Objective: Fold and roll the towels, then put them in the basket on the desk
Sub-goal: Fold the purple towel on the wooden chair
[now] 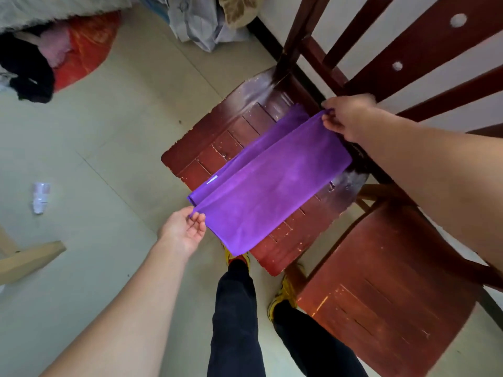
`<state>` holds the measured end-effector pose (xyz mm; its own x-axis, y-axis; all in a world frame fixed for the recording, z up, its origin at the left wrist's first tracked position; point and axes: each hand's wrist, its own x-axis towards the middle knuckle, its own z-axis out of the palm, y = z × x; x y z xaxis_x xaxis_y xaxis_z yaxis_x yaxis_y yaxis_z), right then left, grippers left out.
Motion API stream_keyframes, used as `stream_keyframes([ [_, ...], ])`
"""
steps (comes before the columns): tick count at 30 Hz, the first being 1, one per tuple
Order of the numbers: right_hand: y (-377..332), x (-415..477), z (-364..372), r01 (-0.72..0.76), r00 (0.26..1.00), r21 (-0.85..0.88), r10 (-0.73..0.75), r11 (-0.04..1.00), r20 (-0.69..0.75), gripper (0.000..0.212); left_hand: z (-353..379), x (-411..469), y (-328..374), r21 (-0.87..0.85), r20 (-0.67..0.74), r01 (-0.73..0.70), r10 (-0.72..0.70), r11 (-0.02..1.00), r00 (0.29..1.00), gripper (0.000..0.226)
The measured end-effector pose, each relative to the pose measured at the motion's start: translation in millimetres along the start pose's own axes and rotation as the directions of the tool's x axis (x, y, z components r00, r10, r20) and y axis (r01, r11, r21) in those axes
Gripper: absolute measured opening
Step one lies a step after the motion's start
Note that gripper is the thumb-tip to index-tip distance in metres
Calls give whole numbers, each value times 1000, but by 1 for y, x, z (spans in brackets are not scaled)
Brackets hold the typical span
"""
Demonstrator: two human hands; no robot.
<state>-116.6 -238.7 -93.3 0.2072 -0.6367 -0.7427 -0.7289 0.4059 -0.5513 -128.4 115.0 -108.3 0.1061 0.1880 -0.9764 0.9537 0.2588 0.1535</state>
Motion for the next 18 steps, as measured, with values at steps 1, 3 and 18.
stream_keyframes([
  [1,0,5,12,-9,1000,-5,9,1000,4,10,4,7,9,-4,-19,9,-10,1000,1000,21],
  [3,-1,7,29,-9,1000,-4,9,1000,18,7,13,16,20,-15,-77,-17,16,1000,997,12],
  [18,28,20,36,77,979,-27,-81,997,-187,18,59,30,42,776,623,-588,419,-226,661,14],
])
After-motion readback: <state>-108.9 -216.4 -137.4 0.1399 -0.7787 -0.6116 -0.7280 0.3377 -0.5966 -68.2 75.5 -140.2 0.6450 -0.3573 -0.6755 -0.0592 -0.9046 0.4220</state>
